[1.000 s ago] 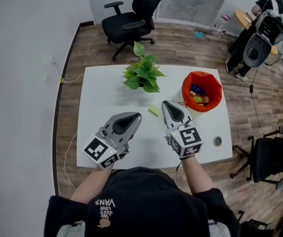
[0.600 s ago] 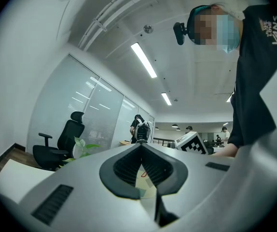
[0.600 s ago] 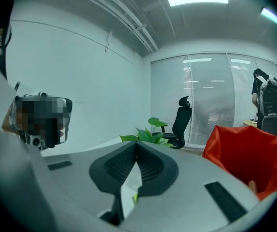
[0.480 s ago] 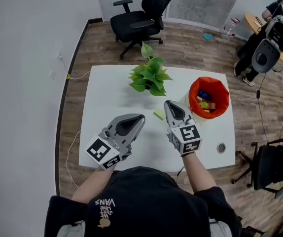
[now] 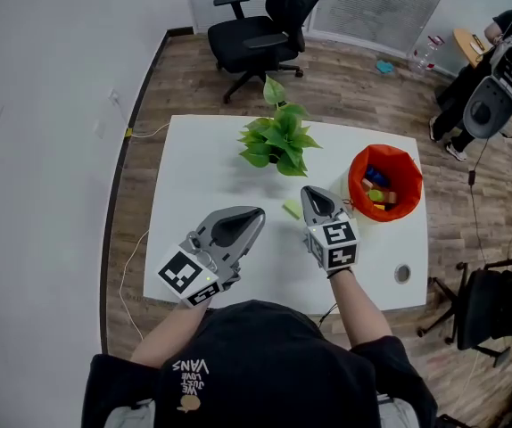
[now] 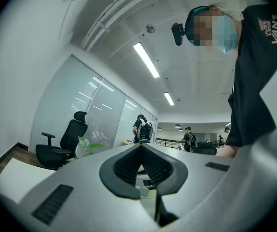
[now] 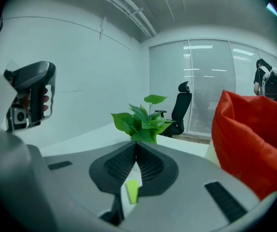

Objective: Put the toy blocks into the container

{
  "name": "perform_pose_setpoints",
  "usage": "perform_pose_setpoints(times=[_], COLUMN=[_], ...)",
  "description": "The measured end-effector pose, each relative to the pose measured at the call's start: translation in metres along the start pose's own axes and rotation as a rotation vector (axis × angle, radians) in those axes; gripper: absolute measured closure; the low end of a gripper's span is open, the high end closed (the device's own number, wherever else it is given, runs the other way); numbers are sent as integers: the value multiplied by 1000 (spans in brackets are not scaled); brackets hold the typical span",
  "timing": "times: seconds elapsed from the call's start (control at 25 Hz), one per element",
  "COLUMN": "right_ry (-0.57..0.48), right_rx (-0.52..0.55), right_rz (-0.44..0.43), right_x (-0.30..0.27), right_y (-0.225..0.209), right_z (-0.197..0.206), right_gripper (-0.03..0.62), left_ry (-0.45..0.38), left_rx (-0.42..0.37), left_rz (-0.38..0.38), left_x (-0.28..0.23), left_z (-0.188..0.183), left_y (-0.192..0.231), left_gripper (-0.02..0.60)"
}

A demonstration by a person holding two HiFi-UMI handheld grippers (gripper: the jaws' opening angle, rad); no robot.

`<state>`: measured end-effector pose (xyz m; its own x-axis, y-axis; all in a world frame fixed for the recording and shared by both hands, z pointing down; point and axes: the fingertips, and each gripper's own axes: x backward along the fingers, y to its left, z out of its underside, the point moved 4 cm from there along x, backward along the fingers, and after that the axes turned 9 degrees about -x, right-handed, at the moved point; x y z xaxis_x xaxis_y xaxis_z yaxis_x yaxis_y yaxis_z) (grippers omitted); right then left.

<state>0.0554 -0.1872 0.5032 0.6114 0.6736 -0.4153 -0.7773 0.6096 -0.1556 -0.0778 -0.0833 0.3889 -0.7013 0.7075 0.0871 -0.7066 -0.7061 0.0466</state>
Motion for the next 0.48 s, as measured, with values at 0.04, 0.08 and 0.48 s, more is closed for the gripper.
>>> perform_pose_setpoints(times=[0.04, 0.08, 0.48], right_ry=[16, 33, 223], right_rx=[-3, -6, 49], right_rz=[2, 3, 7], right_x=[-3, -7, -36], right_y=[-2, -3, -18], right_z=[5, 9, 60], right_gripper=[576, 576, 576], left_ry=[1, 1, 7], left_rx=[0, 1, 2], left_rz=[-2, -3, -20], left_x=[0, 0, -1], left_z=[0, 0, 2], left_y=[1, 1, 3], left_gripper=[571, 571, 571])
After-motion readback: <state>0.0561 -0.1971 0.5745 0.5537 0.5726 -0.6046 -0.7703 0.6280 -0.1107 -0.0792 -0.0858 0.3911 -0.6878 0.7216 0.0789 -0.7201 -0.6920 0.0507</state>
